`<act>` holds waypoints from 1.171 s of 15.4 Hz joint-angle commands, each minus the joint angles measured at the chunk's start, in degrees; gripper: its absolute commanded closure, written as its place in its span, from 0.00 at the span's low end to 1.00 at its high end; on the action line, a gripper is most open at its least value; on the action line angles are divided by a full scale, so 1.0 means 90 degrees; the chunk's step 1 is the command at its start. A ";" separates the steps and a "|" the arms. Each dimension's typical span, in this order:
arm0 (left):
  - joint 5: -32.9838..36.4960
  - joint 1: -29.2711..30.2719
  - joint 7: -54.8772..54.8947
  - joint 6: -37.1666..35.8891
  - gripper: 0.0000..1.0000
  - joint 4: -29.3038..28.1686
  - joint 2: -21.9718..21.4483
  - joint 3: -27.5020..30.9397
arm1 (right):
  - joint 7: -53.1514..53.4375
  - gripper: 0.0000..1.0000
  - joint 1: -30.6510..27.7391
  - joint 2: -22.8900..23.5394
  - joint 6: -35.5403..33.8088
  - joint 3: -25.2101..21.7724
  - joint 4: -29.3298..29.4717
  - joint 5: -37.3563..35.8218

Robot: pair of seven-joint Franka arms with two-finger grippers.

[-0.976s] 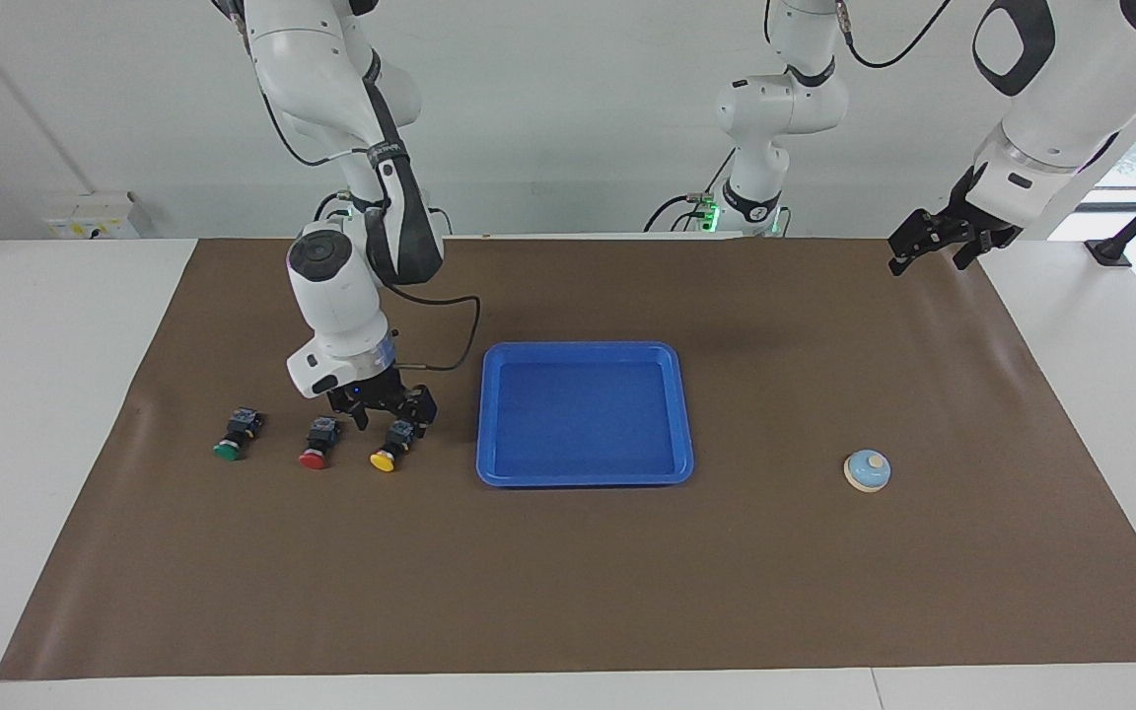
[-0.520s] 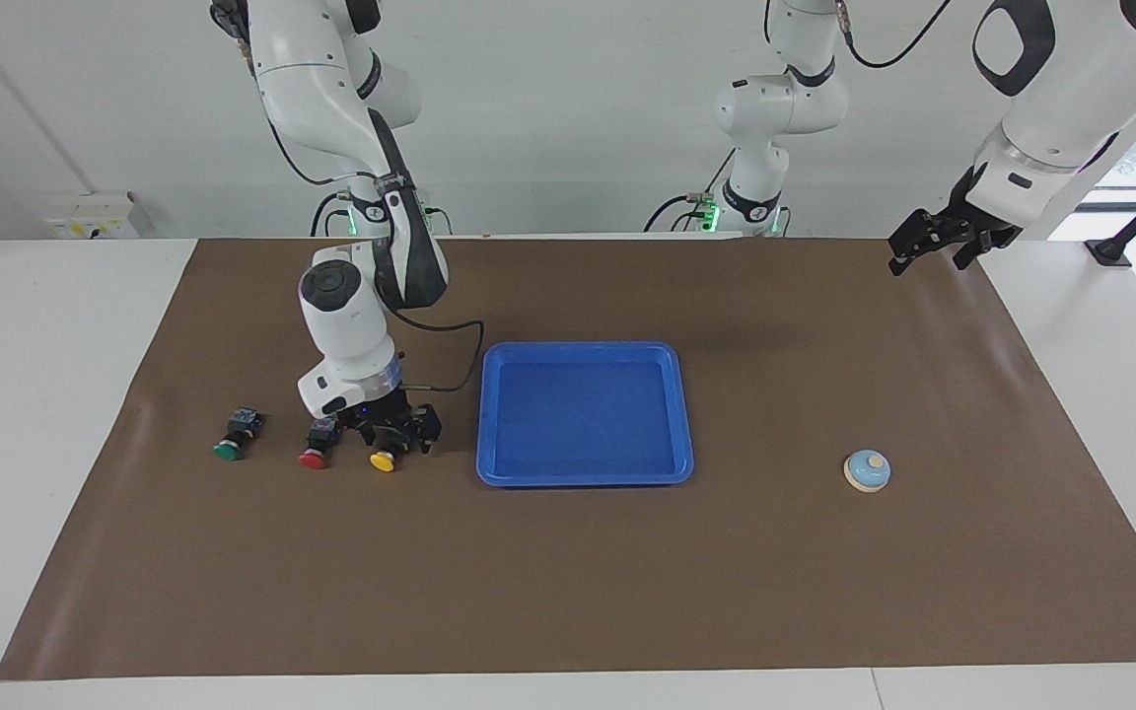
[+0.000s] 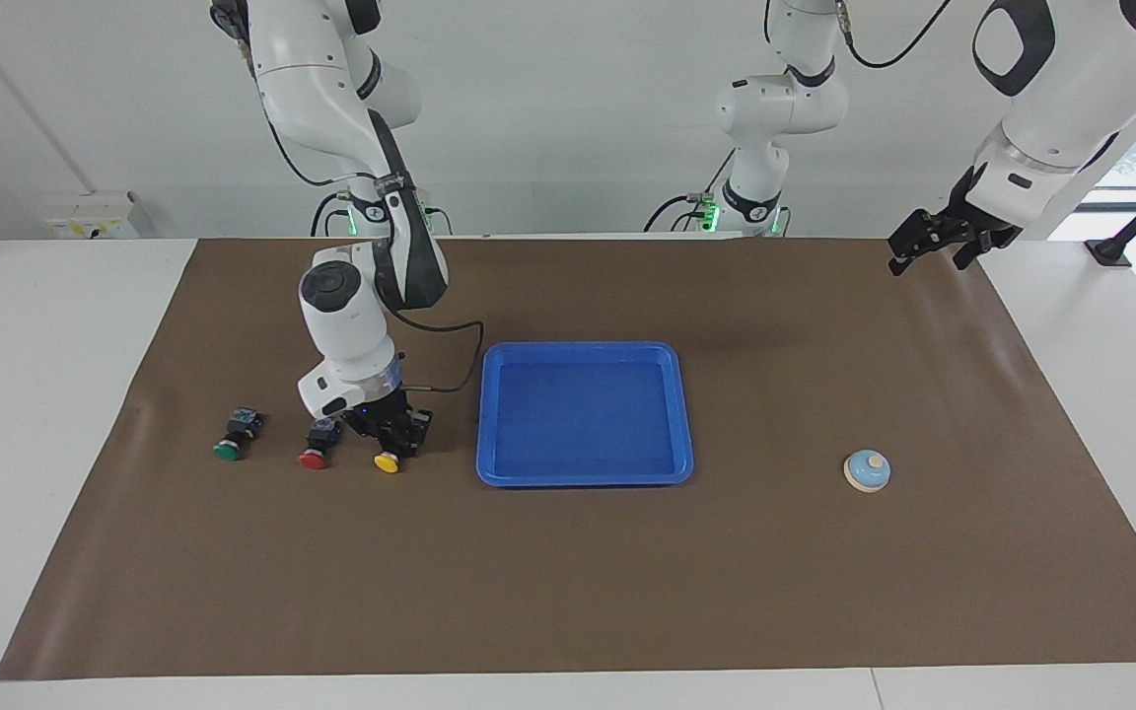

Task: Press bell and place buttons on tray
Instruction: 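Lift the yellow-capped button with the right gripper, then lower the yellow button into the blue tray and open the right gripper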

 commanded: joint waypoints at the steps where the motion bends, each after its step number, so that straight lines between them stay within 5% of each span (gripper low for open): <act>1: -0.0050 0.0011 -0.0056 0.0028 0.00 -0.0117 -0.0139 0.0008 | 0.0019 1.00 -0.0040 -0.0005 -0.0055 0.0041 0.0107 0.0034; 7: -0.0050 0.0011 -0.0056 0.0028 0.00 -0.0117 -0.0129 0.0008 | -0.0107 1.00 0.0261 -0.0034 -0.2162 0.0061 0.1738 0.0024; 15: -0.0050 0.0011 -0.0056 0.0028 0.00 -0.0117 -0.0139 0.0008 | 0.0447 1.00 0.1657 0.0004 -0.2204 0.0070 0.1700 0.0151; 18: -0.0050 0.0011 -0.0056 0.0028 0.00 -0.0117 -0.0139 0.0008 | 0.0537 1.00 0.1941 0.0073 -0.1591 0.0070 0.1194 0.0151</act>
